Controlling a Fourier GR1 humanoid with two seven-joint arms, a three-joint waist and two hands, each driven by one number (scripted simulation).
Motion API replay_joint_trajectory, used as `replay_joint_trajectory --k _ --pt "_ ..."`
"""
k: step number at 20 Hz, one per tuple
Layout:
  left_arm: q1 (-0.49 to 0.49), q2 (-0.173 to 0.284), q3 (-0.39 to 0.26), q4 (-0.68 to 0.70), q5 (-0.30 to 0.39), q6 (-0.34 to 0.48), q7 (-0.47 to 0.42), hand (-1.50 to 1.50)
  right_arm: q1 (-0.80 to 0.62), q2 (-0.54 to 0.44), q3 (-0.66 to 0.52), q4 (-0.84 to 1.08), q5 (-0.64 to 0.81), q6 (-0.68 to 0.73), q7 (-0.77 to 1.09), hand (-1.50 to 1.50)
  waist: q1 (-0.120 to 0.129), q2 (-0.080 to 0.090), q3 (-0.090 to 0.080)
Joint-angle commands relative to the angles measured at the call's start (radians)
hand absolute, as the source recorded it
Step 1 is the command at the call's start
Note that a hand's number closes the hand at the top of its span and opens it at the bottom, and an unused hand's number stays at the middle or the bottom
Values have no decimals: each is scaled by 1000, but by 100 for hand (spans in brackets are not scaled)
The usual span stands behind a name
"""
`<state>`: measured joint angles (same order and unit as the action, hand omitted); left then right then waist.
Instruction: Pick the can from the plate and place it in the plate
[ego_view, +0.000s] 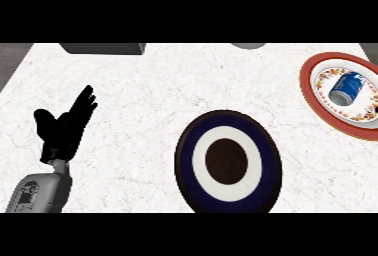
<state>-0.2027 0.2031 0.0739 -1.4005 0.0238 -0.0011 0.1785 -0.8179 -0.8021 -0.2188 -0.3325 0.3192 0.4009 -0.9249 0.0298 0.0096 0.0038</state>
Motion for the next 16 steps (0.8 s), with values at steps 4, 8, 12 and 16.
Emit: replay_joint_trajectory --k 4,8,12,16 --pt "9 -1 1 8 -2 -3 -16 0 -30 -37 3 83 -83 467 39 -150 0 2 -1" --pt "14 -7 -4 -12 5 -8 -11 0 -30 -65 -7 74 -126 526 56 -150 9 5 3" --pt "6 -20 -17 -16 -5 4 -3 0 9 -94 -8 46 -155 533 41 -150 3 11 6" --pt "-8 -27 -22 -2 -10 5 -10 0 8 -83 -14 31 -192 515 73 -150 8 17 6"
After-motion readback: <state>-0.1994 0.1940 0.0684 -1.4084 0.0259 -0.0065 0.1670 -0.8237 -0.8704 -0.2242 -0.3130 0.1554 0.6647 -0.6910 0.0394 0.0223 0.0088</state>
